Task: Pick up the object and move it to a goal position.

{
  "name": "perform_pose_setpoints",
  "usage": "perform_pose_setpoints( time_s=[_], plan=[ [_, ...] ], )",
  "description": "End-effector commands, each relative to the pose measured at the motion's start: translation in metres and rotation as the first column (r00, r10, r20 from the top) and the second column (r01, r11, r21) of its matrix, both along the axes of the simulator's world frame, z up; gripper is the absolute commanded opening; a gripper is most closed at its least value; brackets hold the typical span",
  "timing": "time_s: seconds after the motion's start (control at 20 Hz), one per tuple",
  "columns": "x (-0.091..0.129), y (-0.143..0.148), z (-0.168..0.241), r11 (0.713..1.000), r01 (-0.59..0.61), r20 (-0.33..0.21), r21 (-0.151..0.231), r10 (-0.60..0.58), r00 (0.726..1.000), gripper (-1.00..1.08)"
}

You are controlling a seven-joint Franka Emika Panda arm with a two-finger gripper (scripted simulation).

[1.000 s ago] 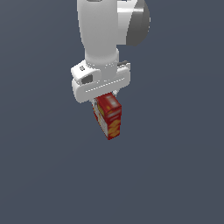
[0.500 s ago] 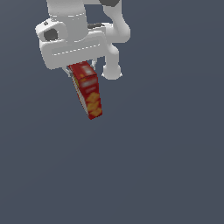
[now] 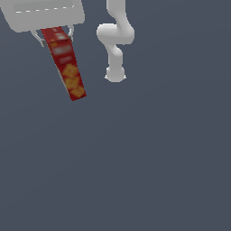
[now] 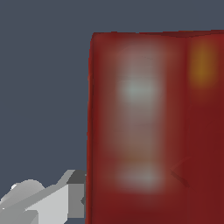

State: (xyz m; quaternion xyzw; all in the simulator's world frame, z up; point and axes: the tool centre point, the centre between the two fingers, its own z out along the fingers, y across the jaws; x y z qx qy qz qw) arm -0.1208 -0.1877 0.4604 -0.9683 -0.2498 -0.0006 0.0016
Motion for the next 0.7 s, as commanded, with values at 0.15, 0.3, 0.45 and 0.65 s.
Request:
perform_pose_setpoints(
  time_s=[0.15, 0.3, 0.45, 0.65],
  plan=[
    [-0.02, -0.032, 0.033, 1.0, -0.001, 0.0, -0.002, 0.001, 1.0, -1.0],
    [-0.026, -0.042, 0.044, 1.0, -0.001, 0.0, -0.003, 0.001, 1.0, -1.0],
    [-0.029, -0.049, 0.05, 1.0, -0.001, -0.001, -0.003, 0.001, 1.0, -1.0],
    [-0.029, -0.051, 0.052, 1.0, -0.002, 0.0, -0.004, 0.002, 1.0, -1.0]
  ],
)
